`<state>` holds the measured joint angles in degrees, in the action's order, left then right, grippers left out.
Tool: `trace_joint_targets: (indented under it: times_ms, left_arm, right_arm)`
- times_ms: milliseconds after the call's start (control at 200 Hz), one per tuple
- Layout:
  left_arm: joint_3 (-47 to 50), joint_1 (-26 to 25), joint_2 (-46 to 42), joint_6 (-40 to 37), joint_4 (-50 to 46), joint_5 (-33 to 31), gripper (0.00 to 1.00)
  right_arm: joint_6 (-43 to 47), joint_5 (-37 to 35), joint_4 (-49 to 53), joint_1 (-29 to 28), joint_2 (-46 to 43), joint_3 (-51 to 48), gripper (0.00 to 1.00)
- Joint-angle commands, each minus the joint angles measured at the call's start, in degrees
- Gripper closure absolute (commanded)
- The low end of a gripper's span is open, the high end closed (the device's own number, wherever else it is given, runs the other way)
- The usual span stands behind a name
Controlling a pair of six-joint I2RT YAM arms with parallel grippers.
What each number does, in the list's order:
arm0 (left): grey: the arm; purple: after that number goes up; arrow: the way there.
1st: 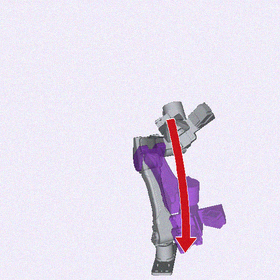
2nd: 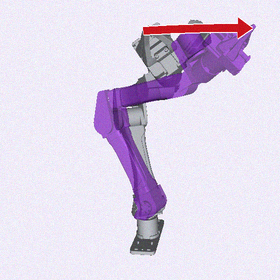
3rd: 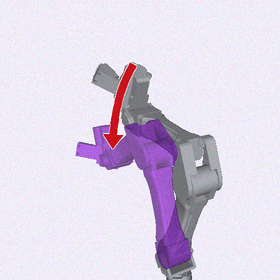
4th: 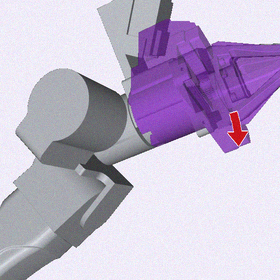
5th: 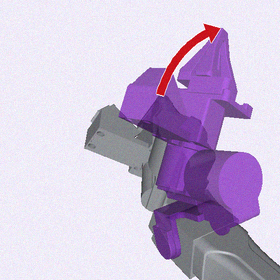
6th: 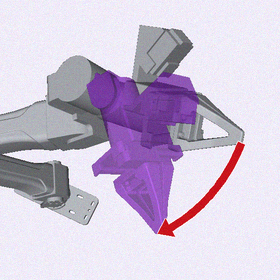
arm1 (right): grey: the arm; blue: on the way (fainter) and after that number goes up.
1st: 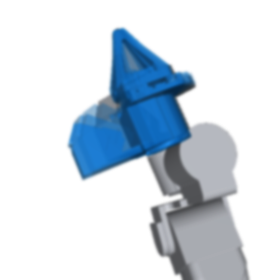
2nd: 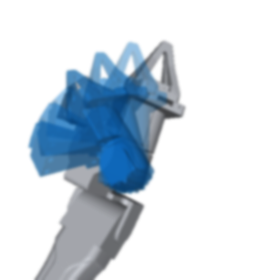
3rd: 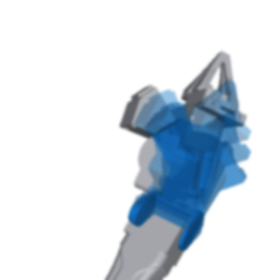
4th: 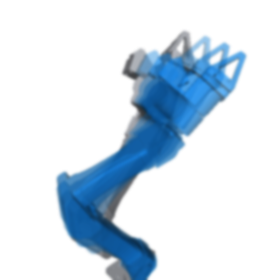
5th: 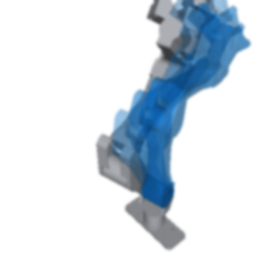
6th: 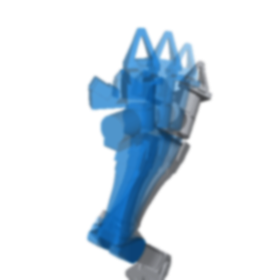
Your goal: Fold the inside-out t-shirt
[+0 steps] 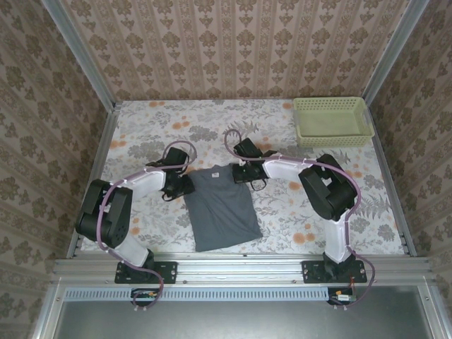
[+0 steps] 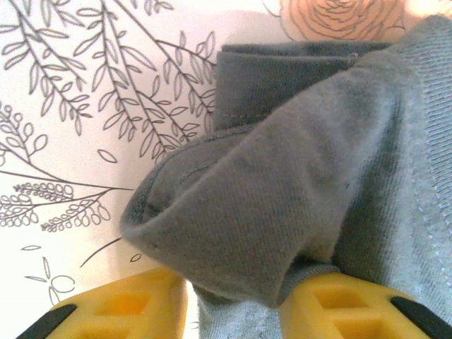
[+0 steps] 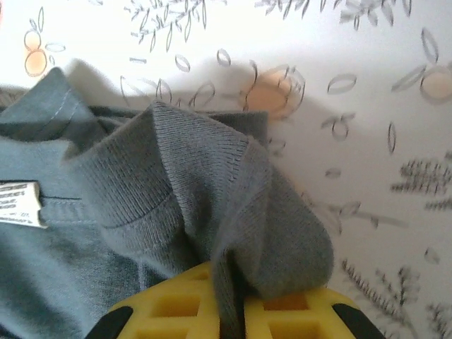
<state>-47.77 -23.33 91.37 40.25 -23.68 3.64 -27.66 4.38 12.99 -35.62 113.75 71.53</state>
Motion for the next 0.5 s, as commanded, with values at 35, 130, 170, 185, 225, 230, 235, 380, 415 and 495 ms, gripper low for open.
trace_joint_targets:
  times_ms: [35,130,170,185,225,230,235,380,415,495]
  left_arm:
    - [0.1,-2.4,3.1,-0.8,14.4,7.4,0.56]
    - [-0.2,-2.3,4.5,-0.9,14.5,7.4,0.6]
    - [-0.4,-3.8,5.0,-1.0,14.4,7.2,0.64]
    - [-0.4,-4.1,5.3,-1.0,14.3,7.1,0.65]
    - [-0.6,-4.3,5.5,-1.0,14.2,6.9,0.69]
    - [-0.6,-4.3,5.5,-1.1,14.2,6.9,0.7]
    - [-0.6,-4.3,5.6,-1.1,14.2,6.8,0.7]
    - [0.1,-4.4,4.5,-0.9,14.3,6.1,0.85]
    - [0.8,-4.4,3.7,-0.8,14.9,6.1,0.87]
    - [2.4,-4.2,1.2,-0.5,16.4,5.9,0.93]
  right_arm:
    - [-5.5,-0.2,-1.4,-2.5,-1.0,-3.4,0.87]
    - [-6.5,-0.4,-2.2,-3.5,-0.9,-4.0,0.87]
    - [-7.0,-0.6,-2.4,-3.8,-0.9,-4.3,0.88]
    - [-7.2,-0.7,-2.4,-3.8,-0.9,-4.3,0.88]
    - [-7.9,-0.9,-2.7,-3.8,-1.2,-4.7,0.89]
    - [-7.9,-0.9,-2.7,-3.8,-1.3,-4.8,0.89]
    - [-8.0,-1.0,-2.8,-3.8,-1.3,-4.8,0.89]
    - [-10.2,-2.8,-3.7,-3.3,-3.4,-7.1,0.93]
    - [-10.6,-2.4,-4.8,-3.2,-4.0,-7.8,0.94]
    - [-11.4,-1.7,-6.4,-3.1,-5.2,-9.0,0.95]
